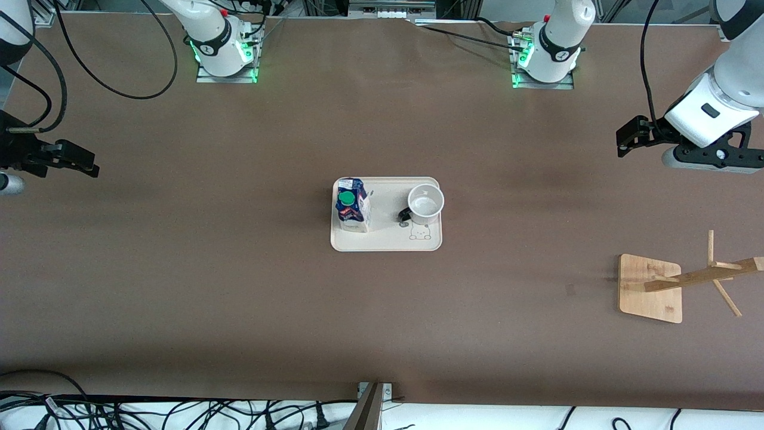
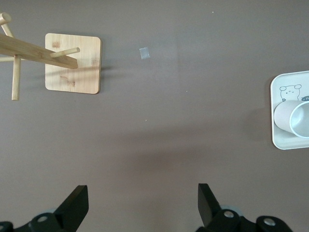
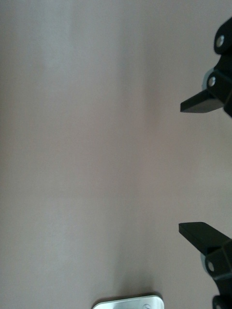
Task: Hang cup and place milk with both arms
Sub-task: 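Reach the right gripper toward the blue milk carton on the tray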
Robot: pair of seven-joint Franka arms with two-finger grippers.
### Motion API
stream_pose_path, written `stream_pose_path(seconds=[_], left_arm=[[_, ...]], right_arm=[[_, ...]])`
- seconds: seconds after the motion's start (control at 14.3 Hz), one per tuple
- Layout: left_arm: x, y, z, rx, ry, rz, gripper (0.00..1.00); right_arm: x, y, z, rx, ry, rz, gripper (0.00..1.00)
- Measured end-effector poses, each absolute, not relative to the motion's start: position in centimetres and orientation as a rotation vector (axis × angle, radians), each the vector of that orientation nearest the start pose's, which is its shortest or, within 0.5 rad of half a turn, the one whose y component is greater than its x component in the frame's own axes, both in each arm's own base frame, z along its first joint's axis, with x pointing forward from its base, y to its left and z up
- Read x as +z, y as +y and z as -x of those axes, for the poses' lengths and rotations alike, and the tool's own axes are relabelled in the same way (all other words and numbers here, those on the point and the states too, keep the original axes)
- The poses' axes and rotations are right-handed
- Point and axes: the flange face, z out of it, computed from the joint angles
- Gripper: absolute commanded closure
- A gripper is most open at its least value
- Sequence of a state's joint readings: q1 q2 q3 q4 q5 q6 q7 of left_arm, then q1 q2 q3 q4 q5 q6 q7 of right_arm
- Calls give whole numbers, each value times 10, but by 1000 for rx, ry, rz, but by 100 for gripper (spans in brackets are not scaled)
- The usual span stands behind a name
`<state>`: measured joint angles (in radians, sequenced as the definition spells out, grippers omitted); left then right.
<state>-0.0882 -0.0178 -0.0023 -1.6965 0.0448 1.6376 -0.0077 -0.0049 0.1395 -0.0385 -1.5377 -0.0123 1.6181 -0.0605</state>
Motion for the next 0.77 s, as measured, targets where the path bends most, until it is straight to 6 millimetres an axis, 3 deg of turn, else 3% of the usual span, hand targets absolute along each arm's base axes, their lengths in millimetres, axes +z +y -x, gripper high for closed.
stream_pose_path(seconds=[0.28,0.49,0.77], left_arm=[[581,-45,-549,61,134,3091,0],[581,-45,-549,61,134,3091,0],[581,-45,-549,61,134,3091,0]], right_arm=[[545,-1,-601,181,-93,3142,0],[537,43,-600,219,-153,3131,0],[505,89,-610,255,-142,3055,0]])
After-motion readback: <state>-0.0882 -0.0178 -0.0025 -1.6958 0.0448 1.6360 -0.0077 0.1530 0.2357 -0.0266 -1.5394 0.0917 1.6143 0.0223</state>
